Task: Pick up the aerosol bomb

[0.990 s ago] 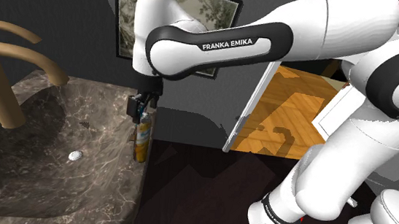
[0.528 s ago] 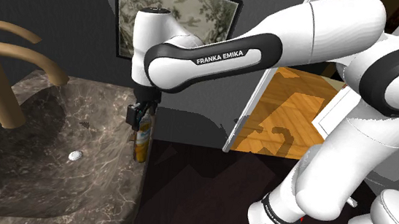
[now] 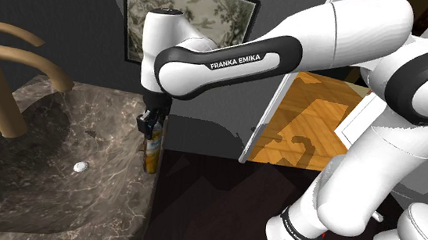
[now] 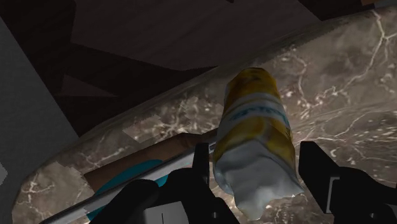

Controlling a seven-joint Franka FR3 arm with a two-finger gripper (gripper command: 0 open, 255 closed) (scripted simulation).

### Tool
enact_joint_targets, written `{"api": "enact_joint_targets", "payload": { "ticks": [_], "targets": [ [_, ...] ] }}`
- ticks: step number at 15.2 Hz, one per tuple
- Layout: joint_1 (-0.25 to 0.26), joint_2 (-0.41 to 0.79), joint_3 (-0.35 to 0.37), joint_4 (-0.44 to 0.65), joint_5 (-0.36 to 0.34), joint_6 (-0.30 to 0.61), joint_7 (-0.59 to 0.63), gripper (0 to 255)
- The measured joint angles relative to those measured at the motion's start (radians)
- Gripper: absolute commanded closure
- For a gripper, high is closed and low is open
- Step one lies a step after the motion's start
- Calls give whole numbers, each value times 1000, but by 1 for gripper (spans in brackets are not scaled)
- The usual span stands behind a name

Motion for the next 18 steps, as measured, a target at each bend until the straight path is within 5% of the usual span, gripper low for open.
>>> {"api": "enact_joint_targets", "payload": {
  "ticks": [18],
  "targets": [
    [-3, -56, -1, 131, 20, -186, -11, 255]
  ]
}}
